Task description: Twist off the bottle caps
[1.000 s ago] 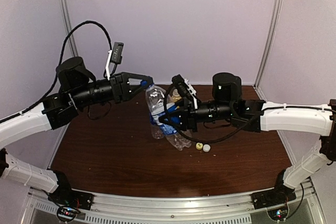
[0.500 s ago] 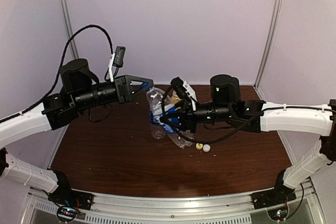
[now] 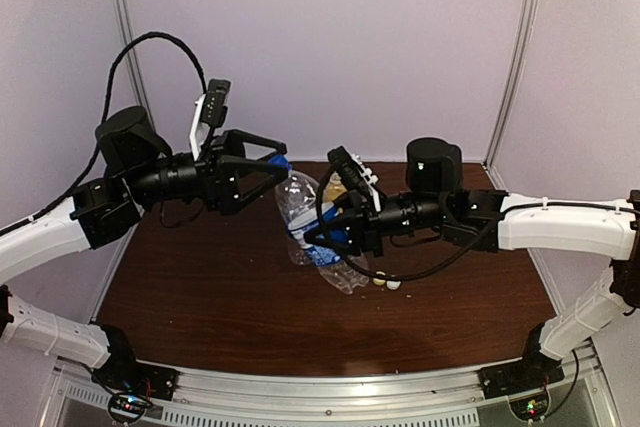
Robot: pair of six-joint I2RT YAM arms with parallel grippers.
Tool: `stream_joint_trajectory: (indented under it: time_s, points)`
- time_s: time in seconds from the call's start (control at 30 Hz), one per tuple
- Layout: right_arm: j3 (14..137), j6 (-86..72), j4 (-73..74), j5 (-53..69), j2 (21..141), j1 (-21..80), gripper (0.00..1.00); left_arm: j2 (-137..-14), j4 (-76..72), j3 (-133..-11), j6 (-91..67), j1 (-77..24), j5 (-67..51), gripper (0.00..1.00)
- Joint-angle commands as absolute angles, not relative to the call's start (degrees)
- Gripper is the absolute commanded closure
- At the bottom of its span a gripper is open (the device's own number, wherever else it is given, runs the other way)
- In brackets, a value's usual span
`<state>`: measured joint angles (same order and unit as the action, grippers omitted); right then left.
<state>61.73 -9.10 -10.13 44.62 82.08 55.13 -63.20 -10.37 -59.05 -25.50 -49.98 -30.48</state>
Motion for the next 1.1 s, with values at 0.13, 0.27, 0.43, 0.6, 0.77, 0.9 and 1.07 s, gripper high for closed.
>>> stream_joint_trajectory:
  time_s: [0.13, 0.27, 0.43, 0.6, 0.77, 0.9, 1.07]
  points:
    - [62.34, -15.46, -19.24, 59.36, 82.88, 55.17, 0.68, -63.84, -14.33, -61.04, -17.88, -49.58, -46.27, 0.17]
    - [62.64, -17.77, -21.85, 62.73, 84.22, 55.28, 0.68, -64.77, -16.87, -61.33, -18.28, -49.4, -50.73, 0.22]
    - [63.27, -18.71, -22.54, 64.8, 85.58, 55.41, 0.69, -66.29, -20.53, -61.31, -21.0, -48.98, -54.08, 0.33]
    - [63.28, -18.72, -22.85, 65.12, 85.61, 55.45, 0.69, -66.76, -22.01, -61.19, -22.31, -48.28, -54.72, 0.45]
    - [63.02, -18.46, -22.84, 65.06, 85.61, 55.43, 0.69, -66.69, -24.45, -60.19, -24.21, -47.4, -55.1, 0.54]
    - [62.68, -18.33, -22.87, 64.87, 85.54, 55.39, 0.7, -66.62, -26.87, -59.45, -26.09, -46.86, -55.58, 0.65]
    - [62.49, -17.43, -21.77, 61.86, 84.7, 55.37, 0.7, -66.73, -24.9, -59.39, -25.96, -46.71, -54.19, 0.82]
